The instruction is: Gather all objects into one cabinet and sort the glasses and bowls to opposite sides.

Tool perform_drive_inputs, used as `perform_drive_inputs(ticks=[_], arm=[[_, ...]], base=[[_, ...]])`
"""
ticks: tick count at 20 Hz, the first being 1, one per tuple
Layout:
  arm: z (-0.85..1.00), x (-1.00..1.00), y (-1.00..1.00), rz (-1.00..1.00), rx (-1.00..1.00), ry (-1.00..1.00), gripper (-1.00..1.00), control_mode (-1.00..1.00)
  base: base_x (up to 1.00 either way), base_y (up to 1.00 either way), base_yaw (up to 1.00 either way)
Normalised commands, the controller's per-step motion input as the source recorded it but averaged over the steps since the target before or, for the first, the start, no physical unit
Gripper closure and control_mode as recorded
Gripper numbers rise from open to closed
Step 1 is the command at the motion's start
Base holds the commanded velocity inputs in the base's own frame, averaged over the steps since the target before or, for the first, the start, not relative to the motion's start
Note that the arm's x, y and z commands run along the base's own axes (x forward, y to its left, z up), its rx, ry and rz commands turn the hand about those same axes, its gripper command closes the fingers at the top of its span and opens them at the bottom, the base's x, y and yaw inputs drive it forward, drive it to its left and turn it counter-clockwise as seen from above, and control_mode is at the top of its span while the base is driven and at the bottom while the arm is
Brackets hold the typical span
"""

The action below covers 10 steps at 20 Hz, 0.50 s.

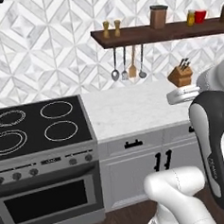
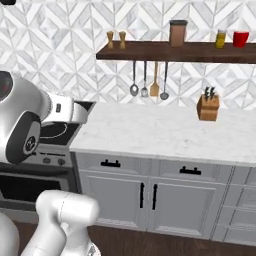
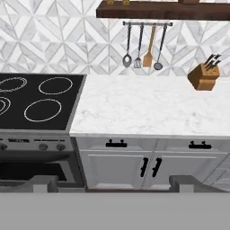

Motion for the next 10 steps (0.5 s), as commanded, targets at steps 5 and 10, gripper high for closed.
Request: perform_drive_inputs(ticks=[5, 10], arm=[[0.00, 0.00, 0.00, 0.00, 0.00, 0.00, -1.00, 1.00], [0.00, 0.00, 0.00, 0.00, 0.00, 0.00, -1.00, 1.00]], base=[[0.47, -0.82, 0.00], [0.36, -0.93, 0.00]])
